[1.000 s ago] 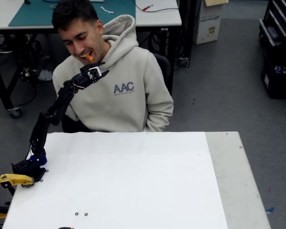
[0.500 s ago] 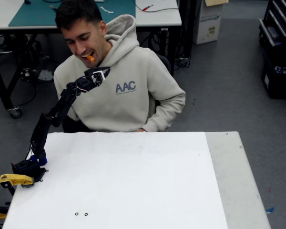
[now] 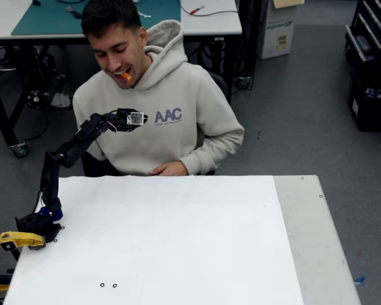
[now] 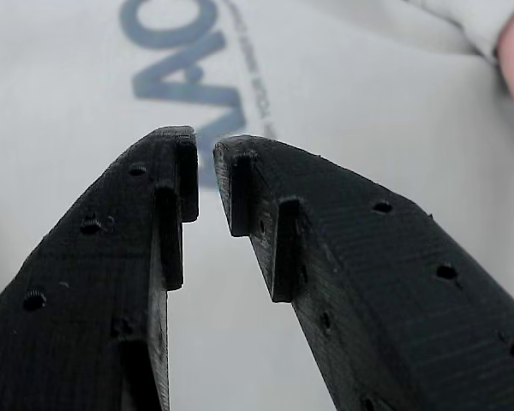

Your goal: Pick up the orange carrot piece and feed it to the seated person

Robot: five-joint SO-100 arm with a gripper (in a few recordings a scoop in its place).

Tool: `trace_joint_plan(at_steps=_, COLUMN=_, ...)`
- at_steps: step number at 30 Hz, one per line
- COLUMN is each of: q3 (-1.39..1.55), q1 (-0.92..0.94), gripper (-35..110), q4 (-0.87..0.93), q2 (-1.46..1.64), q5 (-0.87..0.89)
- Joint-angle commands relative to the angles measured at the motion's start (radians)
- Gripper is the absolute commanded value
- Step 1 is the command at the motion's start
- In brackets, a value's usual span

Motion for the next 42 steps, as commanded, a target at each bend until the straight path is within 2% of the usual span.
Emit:
trace_joint_plan(at_steps=1, q3=0.236, q1=-0.031, gripper=-2, q4=0.017, q2=0.295, q5=0.000)
trace_joint_plan(at_steps=12, q3=0.930, q1=-0.120, gripper=-2, q4=0.015, q2=0.769, q5=-0.003)
trace_joint_plan(at_steps=23, q3=1.440, q1=-0.186, gripper=-2, q4=0.014, q2=1.190, q5=-0.003)
trace_joint_plan(at_steps=36, q3=1.822, q1=-0.195, gripper=-2, q4=0.014, q2=1.652, q5=-0.014)
trace_joint_plan(at_steps=42, q3=1.950, q1=-0.195, gripper=-2, q4=0.015, q2=1.793, q5=-0.170)
